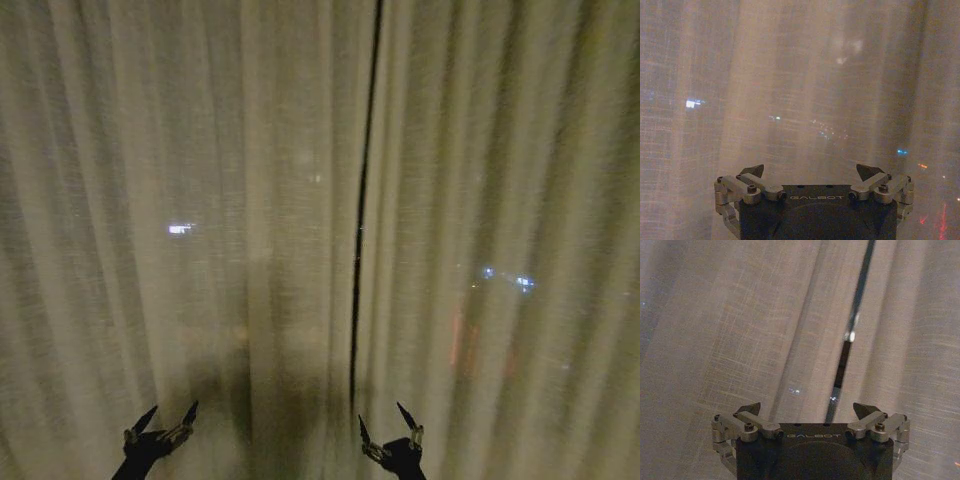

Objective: Open the curtains by pulling them apart, changing their state from closed to fully open.

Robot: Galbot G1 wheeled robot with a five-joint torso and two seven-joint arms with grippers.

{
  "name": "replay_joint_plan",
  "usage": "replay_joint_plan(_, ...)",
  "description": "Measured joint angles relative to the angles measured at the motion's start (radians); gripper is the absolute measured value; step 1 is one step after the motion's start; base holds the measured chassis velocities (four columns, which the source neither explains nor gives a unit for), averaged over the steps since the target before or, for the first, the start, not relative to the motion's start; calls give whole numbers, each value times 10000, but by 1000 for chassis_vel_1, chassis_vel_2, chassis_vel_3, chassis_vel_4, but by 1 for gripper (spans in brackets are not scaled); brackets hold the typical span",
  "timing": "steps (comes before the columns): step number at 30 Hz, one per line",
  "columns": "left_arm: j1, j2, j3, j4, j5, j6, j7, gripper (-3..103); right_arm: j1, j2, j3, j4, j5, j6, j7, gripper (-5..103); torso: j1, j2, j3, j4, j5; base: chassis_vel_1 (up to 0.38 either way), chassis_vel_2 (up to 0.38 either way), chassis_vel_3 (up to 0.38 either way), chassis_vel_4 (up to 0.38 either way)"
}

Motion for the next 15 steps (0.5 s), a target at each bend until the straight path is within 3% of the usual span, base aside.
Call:
replay_joint_plan(6, -59, 48, 36, 62, 4, -50, 4, 100, 42, -7, 12, -81, -1, 30, 2, 100, -17, 3, -5, -6, 16, -33, -2, 34, -3)
replay_joint_plan(15, -104, 95, 38, 52, -5, -94, 9, 100, 29, -4, -23, -60, 9, 42, 11, 100, -15, 6, -4, 0, 1, -2, -60, -2, 46)
